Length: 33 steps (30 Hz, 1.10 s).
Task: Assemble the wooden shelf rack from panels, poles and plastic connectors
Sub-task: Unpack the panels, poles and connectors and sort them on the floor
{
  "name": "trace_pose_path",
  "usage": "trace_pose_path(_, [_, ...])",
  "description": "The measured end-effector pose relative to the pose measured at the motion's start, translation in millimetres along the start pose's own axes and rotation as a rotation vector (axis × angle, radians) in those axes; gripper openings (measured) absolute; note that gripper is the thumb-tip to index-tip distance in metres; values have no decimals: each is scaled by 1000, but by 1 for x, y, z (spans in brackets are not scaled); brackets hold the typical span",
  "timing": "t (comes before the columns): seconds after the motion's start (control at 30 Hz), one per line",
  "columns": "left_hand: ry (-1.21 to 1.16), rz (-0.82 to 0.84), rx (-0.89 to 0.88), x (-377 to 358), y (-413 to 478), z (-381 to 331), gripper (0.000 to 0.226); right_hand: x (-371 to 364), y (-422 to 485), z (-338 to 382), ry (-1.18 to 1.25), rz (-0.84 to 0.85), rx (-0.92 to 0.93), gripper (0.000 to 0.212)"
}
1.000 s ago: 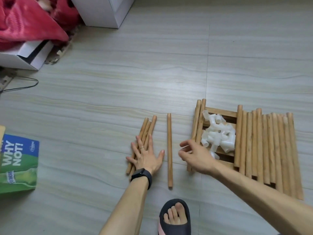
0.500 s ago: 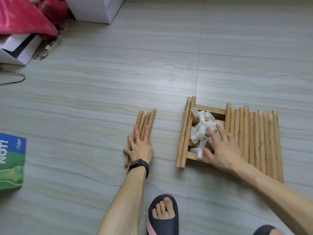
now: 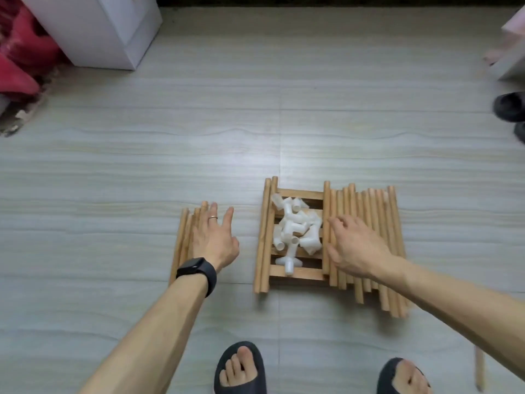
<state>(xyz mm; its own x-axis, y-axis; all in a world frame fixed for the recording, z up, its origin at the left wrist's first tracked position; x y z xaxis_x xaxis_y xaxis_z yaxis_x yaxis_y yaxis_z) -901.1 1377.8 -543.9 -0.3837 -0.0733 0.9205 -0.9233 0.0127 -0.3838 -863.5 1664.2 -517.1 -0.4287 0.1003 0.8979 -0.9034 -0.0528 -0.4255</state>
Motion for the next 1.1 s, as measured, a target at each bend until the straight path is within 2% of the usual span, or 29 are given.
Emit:
trace_pose_path(0.1, [-92, -7, -176, 41, 5, -76, 64, 4, -14, -41, -15, 74, -102, 58])
trace_pose_path(0.17, [-189, 13, -271, 54, 2, -130, 59, 1, -21, -73, 103, 103, -226, 54])
trace_pose_path(0.27, [-297, 121, -328, 43, -14, -200, 56, -14, -29, -111, 339, 86, -412, 64])
trace_pose_path(0.37, [-357, 222, -309, 5, -30, -248, 58, -37, -34, -134, 505, 36, -558, 78])
trace_pose_path(0.5, [-435, 322, -71, -41, -32, -255, 59, -56, -32, -144, 480, -19, -560, 72])
trace_pose_path(0.6, [-489, 297, 50, -53, -25, -252, 64, -60, -29, -146, 439, -42, -533, 57])
trace_pose_path(0.73, [-451, 235, 106, -50, -15, -253, 72, -58, -28, -146, 451, -103, -526, 49])
trace_pose_path(0.87, [-472, 218, 160, -49, 1, -246, 58, -63, -14, -145, 608, -63, -635, 61])
trace_pose_path(0.97, [-468, 254, 171, -53, 3, -246, 56, -58, -3, -156, 628, -8, -694, 32])
trace_pose_path(1.0, [-462, 248, 171, -53, 2, -246, 57, -59, -1, -159, 628, 21, -697, 29])
trace_pose_path(1.1, [-450, 225, 138, -54, 3, -246, 56, -65, 3, -156, 605, 69, -644, 38])
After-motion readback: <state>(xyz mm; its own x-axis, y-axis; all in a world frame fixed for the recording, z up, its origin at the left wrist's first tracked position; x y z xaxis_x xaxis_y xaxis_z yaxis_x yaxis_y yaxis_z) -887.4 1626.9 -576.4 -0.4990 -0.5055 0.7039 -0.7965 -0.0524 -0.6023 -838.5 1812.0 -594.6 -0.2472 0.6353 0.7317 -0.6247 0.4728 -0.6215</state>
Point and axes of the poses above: each hand's wrist, its own y-axis towards the middle knuckle, its own x-axis out of the back of the hand, z = x × y, the point moved 8 cm from there along y, towards the middle knuckle, and after that the axes turned 1 degree about z, right-handed, at the moved point
